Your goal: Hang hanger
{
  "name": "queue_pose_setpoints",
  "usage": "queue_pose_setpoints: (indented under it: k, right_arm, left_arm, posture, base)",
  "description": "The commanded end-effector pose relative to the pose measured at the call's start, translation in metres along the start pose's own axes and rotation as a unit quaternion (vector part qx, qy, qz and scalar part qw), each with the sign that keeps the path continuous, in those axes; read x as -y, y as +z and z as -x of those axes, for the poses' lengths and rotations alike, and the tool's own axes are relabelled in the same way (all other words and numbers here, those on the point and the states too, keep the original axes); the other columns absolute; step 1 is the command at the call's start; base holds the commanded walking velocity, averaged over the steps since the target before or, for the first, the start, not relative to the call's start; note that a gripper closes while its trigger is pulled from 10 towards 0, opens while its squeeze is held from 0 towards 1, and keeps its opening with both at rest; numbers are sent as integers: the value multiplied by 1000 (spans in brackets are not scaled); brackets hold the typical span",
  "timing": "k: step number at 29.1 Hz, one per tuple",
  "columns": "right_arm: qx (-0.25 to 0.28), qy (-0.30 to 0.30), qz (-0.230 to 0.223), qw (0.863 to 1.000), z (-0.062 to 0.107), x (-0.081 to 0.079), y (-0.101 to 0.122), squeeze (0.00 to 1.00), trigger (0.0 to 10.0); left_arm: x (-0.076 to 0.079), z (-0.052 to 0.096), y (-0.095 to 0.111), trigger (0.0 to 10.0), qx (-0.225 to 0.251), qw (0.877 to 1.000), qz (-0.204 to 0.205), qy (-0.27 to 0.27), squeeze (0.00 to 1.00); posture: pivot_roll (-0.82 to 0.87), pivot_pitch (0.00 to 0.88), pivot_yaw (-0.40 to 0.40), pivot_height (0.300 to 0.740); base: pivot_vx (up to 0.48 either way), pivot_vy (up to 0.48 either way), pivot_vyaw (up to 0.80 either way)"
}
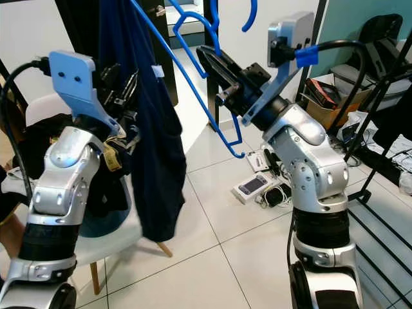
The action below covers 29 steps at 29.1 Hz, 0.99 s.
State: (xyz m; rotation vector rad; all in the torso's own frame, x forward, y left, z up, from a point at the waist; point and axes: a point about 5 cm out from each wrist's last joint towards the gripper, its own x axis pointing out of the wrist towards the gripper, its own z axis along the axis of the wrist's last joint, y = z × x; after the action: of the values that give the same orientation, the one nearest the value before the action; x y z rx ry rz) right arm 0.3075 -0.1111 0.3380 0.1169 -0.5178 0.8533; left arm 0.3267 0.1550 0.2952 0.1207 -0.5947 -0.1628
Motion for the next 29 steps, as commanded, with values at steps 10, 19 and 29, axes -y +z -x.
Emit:
queue_pose_setpoints:
  k: [10, 19, 29]
  right_arm:
    - [43, 44, -6, 998, -5, -16, 16, 0, 10000]
    - [41, 56, -10, 998, -7, -23, 13, 0, 10000]
    - [33, 50, -11, 998, -9, -22, 8, 0, 10000]
  left_arm:
    - [-4, -3, -2, 10000, -7, 1000, -12, 14, 0]
    - [1, -6, 1, 10000, 0, 1000, -2, 4, 0]
    - [3, -6, 10, 10000, 15, 1000, 13, -3, 0]
  posture:
    - [-11, 5, 33, 740]
    - [-10, 3, 35, 740]
    - [-1, 4, 27, 740]
  base:
    - [0, 0, 0]
    - [0, 0, 0]
    - [0, 0, 0]
